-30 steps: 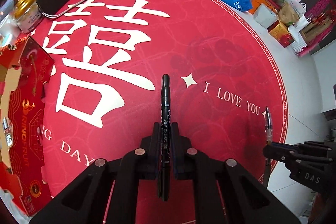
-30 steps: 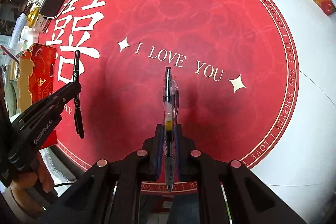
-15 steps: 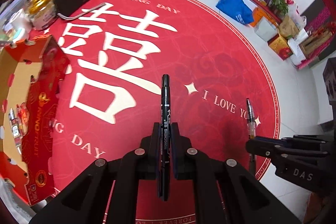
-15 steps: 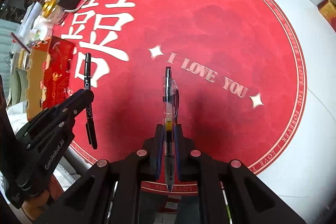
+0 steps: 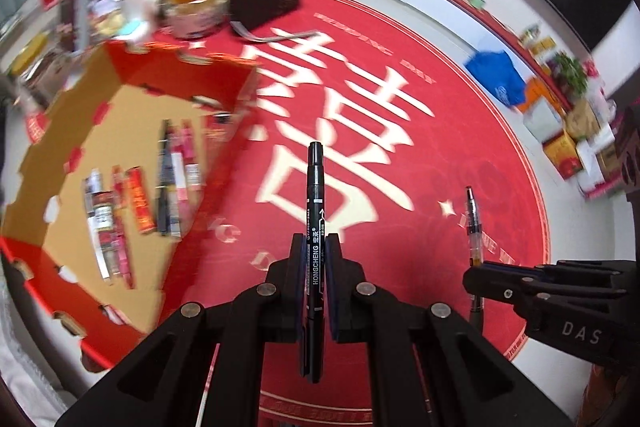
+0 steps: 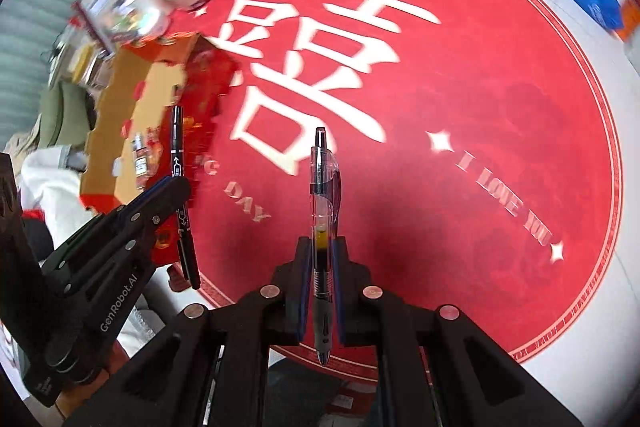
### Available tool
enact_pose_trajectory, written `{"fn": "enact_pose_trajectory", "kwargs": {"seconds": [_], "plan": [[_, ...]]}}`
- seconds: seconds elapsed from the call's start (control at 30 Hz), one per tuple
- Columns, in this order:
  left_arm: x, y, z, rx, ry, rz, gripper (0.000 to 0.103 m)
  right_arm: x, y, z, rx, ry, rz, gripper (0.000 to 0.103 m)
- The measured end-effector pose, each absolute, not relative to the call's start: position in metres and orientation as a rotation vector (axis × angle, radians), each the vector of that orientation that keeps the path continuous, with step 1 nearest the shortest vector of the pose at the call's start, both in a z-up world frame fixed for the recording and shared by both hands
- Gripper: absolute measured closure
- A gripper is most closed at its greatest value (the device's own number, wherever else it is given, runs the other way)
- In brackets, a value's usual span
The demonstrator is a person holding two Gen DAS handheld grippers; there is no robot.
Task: Organize rigid objects
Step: 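Carry the black marker in the left tool while the right tool carries the clear pen to the box, then hold the black marker in the left tool while the right tool holds the clear pen over the box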
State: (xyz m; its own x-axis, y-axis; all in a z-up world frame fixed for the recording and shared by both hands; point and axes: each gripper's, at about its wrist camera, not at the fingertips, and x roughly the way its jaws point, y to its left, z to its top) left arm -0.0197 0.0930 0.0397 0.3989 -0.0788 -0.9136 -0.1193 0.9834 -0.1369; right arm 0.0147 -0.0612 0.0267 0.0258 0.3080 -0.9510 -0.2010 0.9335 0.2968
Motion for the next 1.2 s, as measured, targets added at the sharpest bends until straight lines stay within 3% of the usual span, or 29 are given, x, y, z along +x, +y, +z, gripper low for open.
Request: {"fn": "enact_pose_trajectory", "kwargs": {"seconds": [0.6, 1.2], "plan": [[-0.048, 0.221, 0.038, -0.329, 1.164, 0.379, 0.094, 0.032, 0.098, 0.056, -0.105, 1.39, 0.666, 0.092], [-0.046, 0.264, 0.015, -0.382, 1.226, 0.496, 0.094, 0.046, 0.163, 0.048, -0.216, 1.364, 0.731, 0.092]]}}
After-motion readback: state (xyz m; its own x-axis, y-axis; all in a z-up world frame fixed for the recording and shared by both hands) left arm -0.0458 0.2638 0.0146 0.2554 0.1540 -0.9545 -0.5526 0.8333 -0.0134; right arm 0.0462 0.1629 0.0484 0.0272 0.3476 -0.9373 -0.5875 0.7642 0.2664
